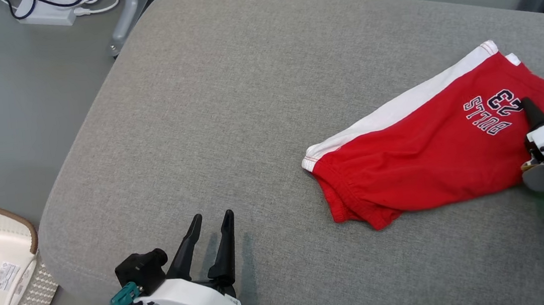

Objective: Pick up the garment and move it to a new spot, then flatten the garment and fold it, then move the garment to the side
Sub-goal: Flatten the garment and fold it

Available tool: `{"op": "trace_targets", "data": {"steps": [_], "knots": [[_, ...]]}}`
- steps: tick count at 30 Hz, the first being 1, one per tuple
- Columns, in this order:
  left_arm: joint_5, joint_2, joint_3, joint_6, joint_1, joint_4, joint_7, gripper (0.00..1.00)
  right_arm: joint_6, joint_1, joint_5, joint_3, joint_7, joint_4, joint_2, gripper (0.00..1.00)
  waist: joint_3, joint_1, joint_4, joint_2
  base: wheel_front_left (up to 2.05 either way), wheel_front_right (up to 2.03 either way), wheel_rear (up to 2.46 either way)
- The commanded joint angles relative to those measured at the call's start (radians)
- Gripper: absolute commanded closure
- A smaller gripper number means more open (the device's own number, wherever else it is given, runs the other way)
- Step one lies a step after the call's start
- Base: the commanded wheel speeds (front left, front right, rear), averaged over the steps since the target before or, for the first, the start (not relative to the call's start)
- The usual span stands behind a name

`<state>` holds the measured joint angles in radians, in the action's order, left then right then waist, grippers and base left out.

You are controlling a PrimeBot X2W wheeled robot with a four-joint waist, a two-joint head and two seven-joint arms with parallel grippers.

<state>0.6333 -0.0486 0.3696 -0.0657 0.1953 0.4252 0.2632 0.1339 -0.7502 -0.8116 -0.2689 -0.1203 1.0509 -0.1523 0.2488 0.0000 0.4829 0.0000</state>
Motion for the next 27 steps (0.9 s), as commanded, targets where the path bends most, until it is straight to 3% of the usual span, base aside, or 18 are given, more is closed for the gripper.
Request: {"op": "trace_targets", "data": {"steps": [1, 11, 17, 27], "knots": [[-0.009, -0.005, -0.005, -0.004, 0.011, 0.003, 0.001, 0.00, -0.006, 0.057, -0.010, -0.001, 0.006, 0.020, 0.009, 1.00, -0.014, 0.0000, -0.021, 0.0000, 0.00, 0.00, 0.00], [-0.039, -0.005, -0.025, -0.013, -0.011, 0.017, 0.001, 0.00, -0.006, 0.153, -0.071, -0.026, 0.117, -0.031, 0.037, 1.00, -0.069, 0.0000, -0.128, 0.0000, 0.00, 0.00, 0.00], [-0.053, -0.005, -0.058, -0.014, -0.031, 0.023, 0.001, 0.00, -0.007, 0.247, -0.125, -0.081, 0.193, -0.019, 0.086, 1.00, -0.113, 0.0000, -0.198, 0.0000, 0.00, 0.00, 0.00], [-0.061, -0.005, -0.056, -0.020, -0.022, 0.029, 0.001, 0.00, -0.007, 0.264, -0.187, -0.011, 0.216, 0.015, 0.103, 1.00, -0.123, 0.0000, -0.232, 0.0000, 0.00, 0.00, 0.00]]}}
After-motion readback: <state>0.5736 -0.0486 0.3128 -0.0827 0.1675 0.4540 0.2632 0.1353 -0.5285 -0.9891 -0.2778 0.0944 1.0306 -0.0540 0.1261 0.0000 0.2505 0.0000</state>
